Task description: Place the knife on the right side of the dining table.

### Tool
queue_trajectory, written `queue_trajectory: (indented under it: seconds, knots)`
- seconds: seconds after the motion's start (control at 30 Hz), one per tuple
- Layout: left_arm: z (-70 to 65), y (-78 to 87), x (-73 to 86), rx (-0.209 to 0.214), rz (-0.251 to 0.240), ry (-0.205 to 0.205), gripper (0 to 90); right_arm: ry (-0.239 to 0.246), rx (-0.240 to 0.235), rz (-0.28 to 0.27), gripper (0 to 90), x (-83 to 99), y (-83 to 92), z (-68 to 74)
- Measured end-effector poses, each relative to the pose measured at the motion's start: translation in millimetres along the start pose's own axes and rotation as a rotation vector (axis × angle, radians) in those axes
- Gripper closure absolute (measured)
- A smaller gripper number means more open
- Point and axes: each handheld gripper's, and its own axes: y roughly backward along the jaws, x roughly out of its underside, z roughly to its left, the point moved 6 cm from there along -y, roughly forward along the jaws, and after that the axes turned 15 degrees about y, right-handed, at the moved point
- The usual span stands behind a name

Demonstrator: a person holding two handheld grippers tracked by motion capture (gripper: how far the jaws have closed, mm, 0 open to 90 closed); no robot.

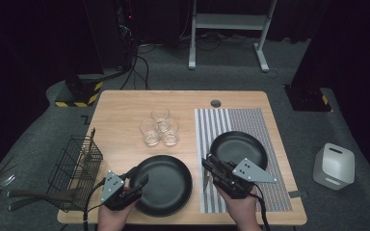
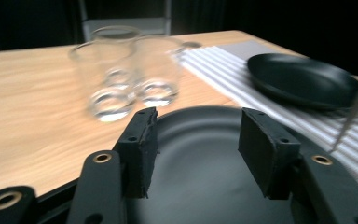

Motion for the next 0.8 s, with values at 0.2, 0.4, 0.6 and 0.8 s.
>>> queue_trajectory:
  seconds: [0.2,0.4,0.6,0.8]
  knots:
    - [18.3,4.5,8.6,-0.033,0.009,-0.001,43.7,0.01,0.023,0.012,74.1,-1.4,-3.8,3.4]
    - [18.1,3.3,20.7,-0.055,0.011,-0.025,42.9,-0.003,0.032,0.043,74.1,-3.5,-8.6,1.9]
    - [28.1,3.7,24.1,-0.065,0.034,0.035,40.8,-0.023,0.046,0.07,74.1,-4.9,-10.8,-0.1]
    - [36.0,3.3,28.3,-0.054,0.036,0.063,38.4,-0.027,0.046,0.1,74.1,-7.1,-15.8,-0.6]
